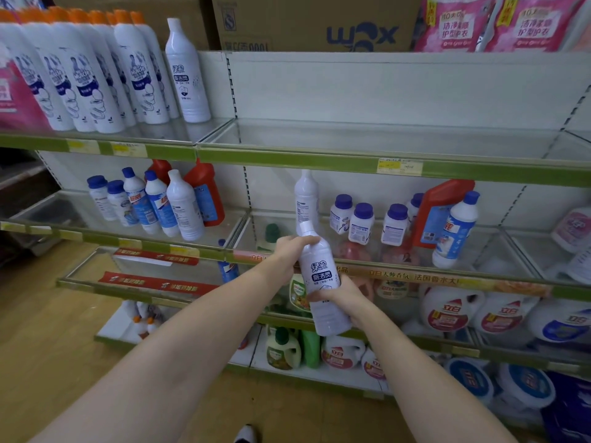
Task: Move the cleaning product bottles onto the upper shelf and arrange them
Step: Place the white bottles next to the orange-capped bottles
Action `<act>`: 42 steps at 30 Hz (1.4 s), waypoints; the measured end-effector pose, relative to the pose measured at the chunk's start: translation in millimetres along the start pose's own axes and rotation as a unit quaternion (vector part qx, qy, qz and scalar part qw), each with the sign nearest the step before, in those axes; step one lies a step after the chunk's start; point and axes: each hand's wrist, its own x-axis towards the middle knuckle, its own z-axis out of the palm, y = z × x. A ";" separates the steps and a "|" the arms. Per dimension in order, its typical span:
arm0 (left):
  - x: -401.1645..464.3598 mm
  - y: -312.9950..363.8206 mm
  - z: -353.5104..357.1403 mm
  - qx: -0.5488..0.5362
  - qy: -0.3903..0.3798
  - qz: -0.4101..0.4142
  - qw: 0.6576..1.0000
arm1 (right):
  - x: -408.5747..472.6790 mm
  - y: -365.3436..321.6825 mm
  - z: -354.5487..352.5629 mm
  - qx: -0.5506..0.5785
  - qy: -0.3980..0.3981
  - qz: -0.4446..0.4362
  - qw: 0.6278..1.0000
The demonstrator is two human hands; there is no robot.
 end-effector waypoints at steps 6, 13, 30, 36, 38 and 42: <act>-8.5 34.7 1.5 -0.071 0.000 0.099 0.993 | -1.4 -37.9 8.4 0.074 -0.020 -0.045 0.996; -18.7 118.6 -21.1 -0.073 -0.011 0.209 0.975 | 6.7 -116.4 29.6 0.113 -0.013 -0.171 0.979; -16.5 309.2 -161.5 -0.137 -0.022 0.359 0.923 | 49.2 -342.3 144.9 0.092 0.009 -0.351 0.932; 18.5 345.8 -233.5 -0.130 -0.018 0.384 0.914 | 97.7 -393.9 209.0 0.053 0.077 -0.370 0.924; 32.4 351.3 -256.4 -0.114 -0.025 0.389 0.914 | 114.8 -406.6 230.4 0.031 0.095 -0.364 0.926; 68.1 358.0 -303.2 -0.062 -0.041 0.381 0.921 | 147.3 -417.6 264.7 0.029 0.112 -0.348 0.930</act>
